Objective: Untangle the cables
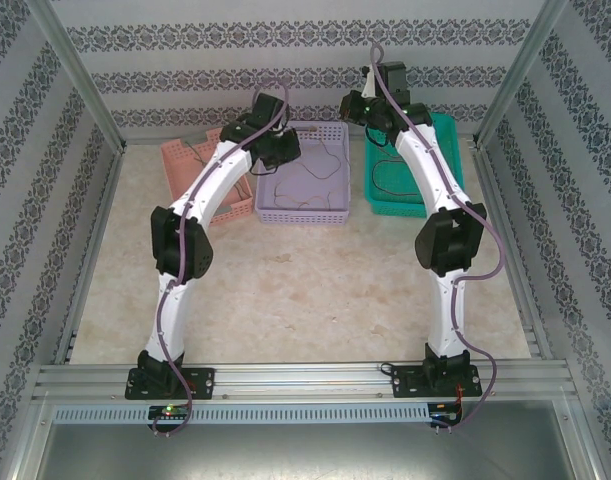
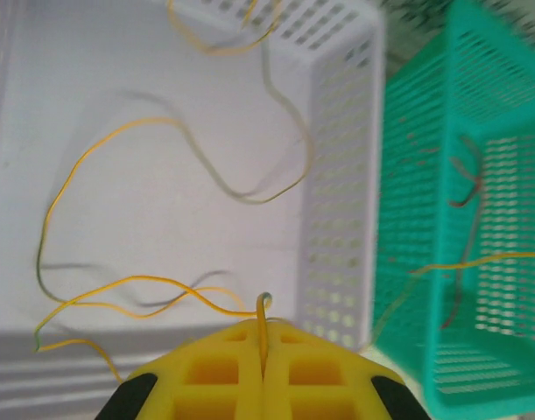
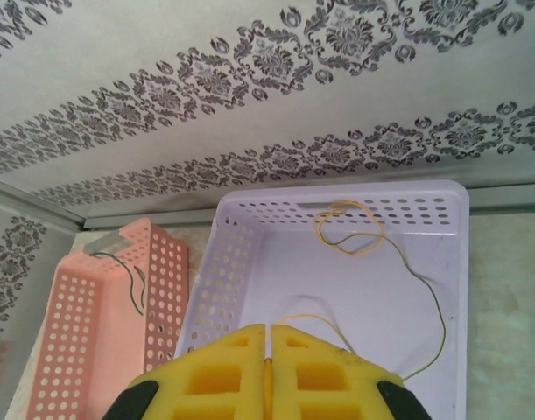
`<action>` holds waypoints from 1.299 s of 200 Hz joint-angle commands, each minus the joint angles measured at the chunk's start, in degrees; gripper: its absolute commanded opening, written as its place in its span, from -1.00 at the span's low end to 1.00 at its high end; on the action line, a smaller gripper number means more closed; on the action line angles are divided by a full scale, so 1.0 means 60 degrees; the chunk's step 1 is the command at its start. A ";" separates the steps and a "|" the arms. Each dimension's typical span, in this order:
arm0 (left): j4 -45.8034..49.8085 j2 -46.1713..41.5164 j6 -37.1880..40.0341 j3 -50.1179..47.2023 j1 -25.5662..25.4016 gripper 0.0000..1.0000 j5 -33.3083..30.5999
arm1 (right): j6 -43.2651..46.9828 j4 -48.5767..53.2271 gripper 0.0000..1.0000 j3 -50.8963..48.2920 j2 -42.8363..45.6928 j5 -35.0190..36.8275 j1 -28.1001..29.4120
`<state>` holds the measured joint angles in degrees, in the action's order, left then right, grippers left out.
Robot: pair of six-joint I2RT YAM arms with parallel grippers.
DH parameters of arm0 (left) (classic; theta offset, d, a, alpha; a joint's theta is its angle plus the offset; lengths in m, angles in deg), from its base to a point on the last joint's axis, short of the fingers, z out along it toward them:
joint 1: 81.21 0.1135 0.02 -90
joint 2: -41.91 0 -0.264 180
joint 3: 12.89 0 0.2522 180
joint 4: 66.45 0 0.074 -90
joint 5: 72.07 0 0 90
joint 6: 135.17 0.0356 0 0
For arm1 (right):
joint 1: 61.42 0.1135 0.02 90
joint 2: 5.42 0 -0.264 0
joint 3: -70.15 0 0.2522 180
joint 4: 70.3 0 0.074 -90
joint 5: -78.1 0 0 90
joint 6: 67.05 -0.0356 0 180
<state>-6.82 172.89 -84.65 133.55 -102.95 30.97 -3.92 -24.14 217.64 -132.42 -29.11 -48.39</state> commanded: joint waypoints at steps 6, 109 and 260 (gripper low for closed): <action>0.0437 0.0095 0.0482 -0.0292 -0.0040 -0.54 -0.0539 | 0.0153 -0.0100 -1.00 0.0428 -0.0571 -0.0744 0.0299; 0.0823 -0.1520 0.0313 0.0528 -0.0068 0.46 -0.1388 | -0.1048 -0.0008 -0.58 0.2456 -0.3554 -0.2018 0.0967; -0.1549 -1.0008 0.0669 -0.9257 0.1576 0.99 -0.2183 | 0.0738 -0.2605 0.96 -0.9605 0.8013 0.4216 0.0903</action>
<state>-15.71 121.33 -83.67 84.33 -94.11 21.85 -0.73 -36.99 174.54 -95.33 -19.97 -43.29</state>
